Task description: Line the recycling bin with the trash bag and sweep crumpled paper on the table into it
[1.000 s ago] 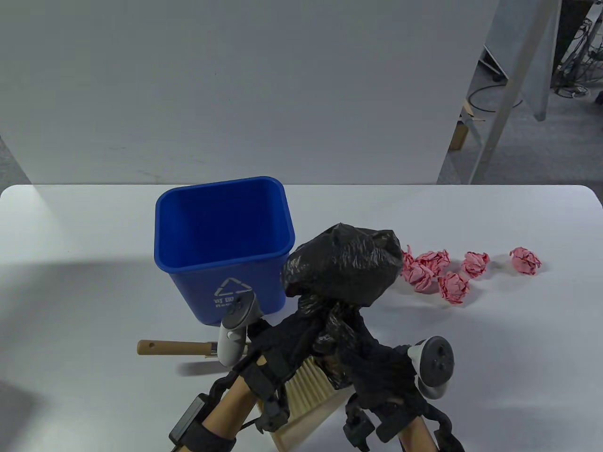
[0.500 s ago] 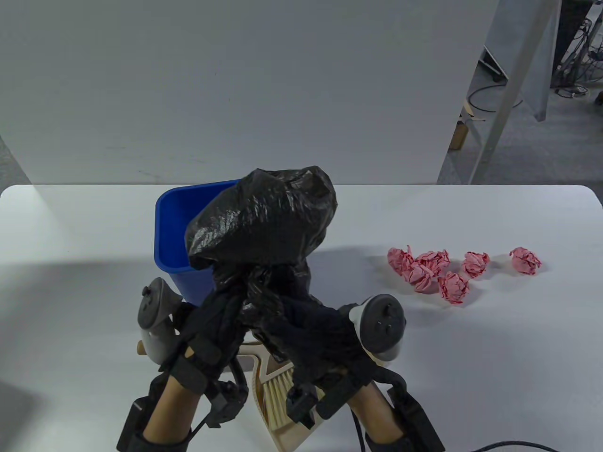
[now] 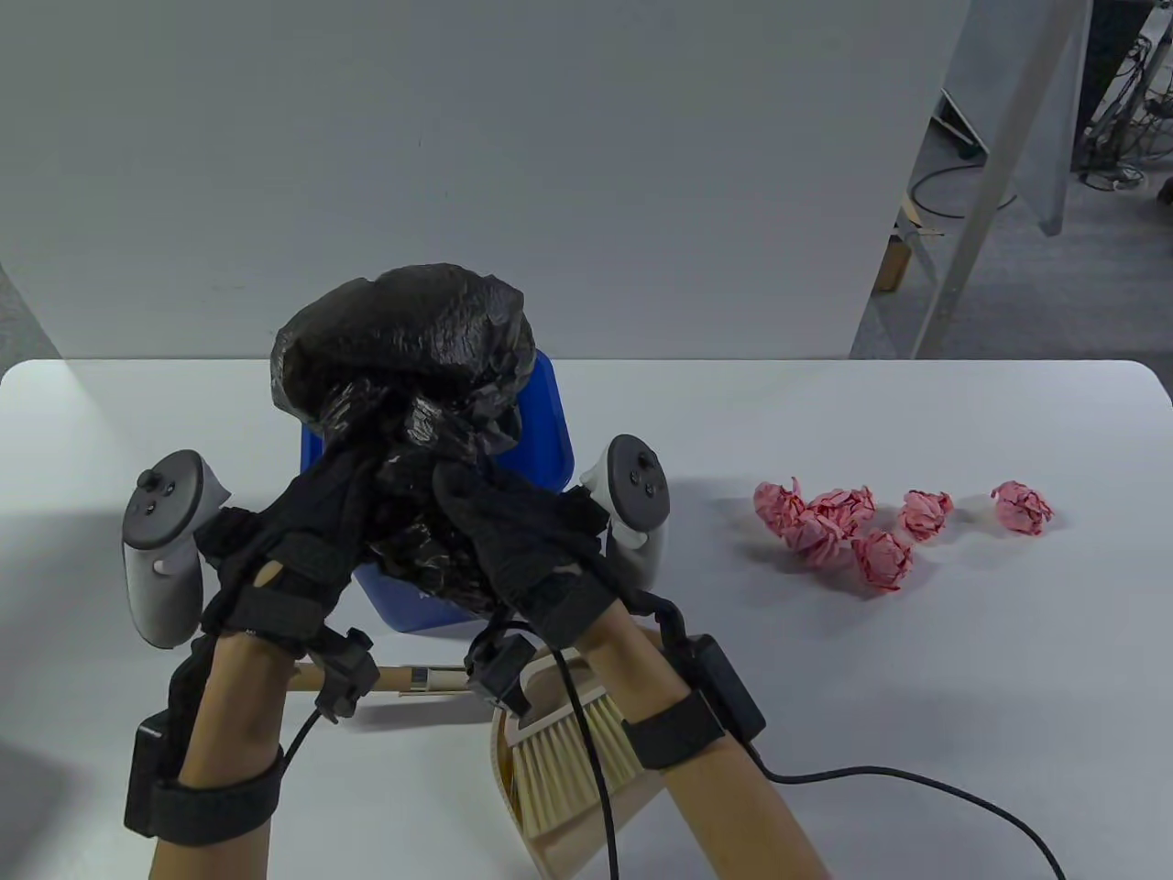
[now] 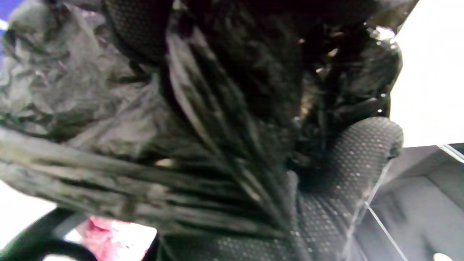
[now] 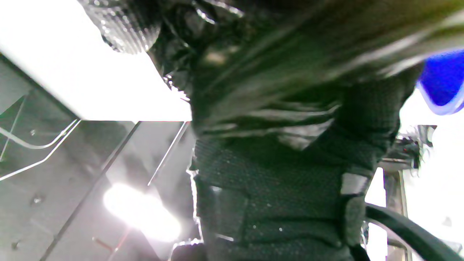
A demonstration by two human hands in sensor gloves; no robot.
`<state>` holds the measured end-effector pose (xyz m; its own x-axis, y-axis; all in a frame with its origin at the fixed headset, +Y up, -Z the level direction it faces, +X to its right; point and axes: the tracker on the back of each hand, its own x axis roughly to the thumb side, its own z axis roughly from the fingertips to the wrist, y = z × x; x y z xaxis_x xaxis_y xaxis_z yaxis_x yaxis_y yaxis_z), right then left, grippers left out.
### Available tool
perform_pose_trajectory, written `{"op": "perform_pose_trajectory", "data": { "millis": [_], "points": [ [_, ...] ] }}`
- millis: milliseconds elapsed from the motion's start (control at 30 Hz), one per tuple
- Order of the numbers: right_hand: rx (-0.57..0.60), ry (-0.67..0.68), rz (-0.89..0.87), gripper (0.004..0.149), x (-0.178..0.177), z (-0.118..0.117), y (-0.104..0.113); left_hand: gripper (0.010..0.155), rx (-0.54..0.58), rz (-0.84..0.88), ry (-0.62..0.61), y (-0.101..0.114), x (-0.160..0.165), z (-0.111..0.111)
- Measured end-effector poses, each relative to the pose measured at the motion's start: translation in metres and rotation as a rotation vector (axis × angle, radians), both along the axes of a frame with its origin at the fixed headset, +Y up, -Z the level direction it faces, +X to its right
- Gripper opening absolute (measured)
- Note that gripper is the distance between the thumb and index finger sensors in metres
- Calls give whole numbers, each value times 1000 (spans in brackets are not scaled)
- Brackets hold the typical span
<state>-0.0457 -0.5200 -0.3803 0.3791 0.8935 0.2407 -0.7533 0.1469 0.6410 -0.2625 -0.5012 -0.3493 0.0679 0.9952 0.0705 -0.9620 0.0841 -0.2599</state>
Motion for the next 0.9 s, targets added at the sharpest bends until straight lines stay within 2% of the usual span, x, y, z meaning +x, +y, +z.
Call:
{"op": "perform_pose_trajectory", "data": {
  "millis": [167, 267, 333, 400, 500, 700, 900],
  "points": [
    [-145, -8, 22, 44, -2, -24, -10, 64, -85, -152, 83, -5, -13, -27],
    [-254, -107, 92, 45, 8, -36, -14, 63, -169, -290, 159, -12, -23, -48],
    [-251, -199, 178, 44, 19, -41, -13, 60, -178, -434, 263, -12, -29, -54],
    [-199, -348, 331, 44, 39, -44, -11, 56, -163, -641, 376, -9, -34, -56],
    [-145, -488, 437, 43, 63, -47, -13, 52, -176, -815, 433, -9, -39, -59],
    [-124, -667, 548, 42, 105, -48, -33, 54, -131, -844, 421, -11, -40, -57],
    [-138, -767, 672, 41, 136, -49, -68, 58, -33, -956, 554, -8, -39, -40]
  ]
}}
